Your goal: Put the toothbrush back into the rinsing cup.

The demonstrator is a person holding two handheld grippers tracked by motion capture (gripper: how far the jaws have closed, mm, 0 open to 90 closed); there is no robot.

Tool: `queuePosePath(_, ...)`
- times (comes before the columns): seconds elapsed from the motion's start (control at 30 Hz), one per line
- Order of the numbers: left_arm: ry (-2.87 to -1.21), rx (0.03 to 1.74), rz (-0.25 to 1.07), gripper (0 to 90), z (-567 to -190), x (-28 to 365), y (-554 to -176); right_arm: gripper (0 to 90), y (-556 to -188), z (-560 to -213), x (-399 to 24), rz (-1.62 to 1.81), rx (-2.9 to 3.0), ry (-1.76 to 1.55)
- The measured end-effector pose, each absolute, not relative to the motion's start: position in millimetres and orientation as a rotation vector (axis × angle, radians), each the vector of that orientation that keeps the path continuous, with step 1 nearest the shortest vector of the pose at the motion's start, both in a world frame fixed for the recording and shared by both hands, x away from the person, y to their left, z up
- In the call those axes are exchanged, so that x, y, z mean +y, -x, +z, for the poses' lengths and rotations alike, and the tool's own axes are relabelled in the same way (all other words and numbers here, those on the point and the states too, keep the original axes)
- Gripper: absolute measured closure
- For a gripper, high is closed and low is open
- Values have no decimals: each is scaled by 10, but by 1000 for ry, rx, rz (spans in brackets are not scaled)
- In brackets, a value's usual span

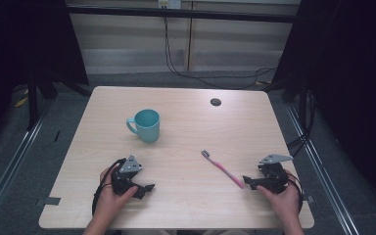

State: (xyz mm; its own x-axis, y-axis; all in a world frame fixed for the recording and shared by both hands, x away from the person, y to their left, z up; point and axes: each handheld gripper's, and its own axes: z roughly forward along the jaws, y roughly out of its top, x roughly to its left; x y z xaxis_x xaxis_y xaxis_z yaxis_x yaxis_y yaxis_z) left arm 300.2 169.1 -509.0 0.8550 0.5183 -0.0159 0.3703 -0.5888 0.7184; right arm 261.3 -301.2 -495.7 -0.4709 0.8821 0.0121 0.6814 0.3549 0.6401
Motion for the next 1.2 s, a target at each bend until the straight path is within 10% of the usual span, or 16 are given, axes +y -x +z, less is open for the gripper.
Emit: queuePosePath(1.2,-2264,645,249,107,-5090,1690,-3000,359,-3023,-4511,-2616,661,2598,-1276)
